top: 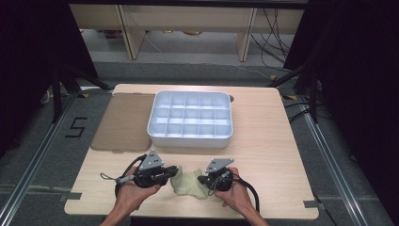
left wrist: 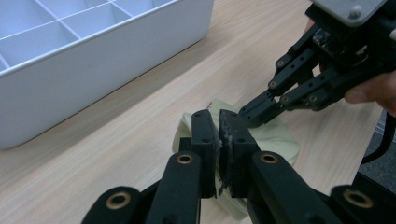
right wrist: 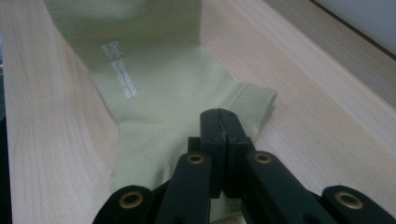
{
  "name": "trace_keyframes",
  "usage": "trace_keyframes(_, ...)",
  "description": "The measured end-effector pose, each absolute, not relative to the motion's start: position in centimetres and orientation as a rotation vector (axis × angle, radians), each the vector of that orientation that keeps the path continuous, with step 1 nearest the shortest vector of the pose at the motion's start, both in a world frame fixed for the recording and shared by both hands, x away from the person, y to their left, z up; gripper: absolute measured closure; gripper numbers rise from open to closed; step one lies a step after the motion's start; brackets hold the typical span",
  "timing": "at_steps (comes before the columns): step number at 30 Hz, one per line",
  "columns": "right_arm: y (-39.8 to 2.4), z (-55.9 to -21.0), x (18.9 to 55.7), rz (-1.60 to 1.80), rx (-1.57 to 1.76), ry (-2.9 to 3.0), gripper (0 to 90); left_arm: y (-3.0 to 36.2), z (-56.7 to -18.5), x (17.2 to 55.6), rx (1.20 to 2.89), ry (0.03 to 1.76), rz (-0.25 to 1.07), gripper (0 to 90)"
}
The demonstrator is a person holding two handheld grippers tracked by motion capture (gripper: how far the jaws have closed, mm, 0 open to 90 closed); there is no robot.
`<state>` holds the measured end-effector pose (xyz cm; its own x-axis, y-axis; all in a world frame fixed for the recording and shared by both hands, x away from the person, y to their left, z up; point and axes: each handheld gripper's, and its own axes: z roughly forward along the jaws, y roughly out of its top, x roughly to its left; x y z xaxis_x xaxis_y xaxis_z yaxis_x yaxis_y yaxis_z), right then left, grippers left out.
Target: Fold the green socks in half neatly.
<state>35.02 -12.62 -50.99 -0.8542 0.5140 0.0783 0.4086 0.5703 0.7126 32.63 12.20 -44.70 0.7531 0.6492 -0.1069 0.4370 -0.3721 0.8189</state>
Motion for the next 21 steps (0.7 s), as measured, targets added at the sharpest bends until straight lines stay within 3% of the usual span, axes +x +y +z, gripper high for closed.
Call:
trace_keyframes(8, -14.9, -49.2, 35.0, 1.162, 0.839, 2.608, 89.6, 9.3, -44.5, 33.4, 2.054, 0.774, 0.258, 84.4)
trace_keyframes(21, -15.4, -50.2, 35.0, 1.108, 0.875, 2.652, 89.7, 8.3, -45.2, 33.9, 2.068, 0.782, 0.236, 84.4)
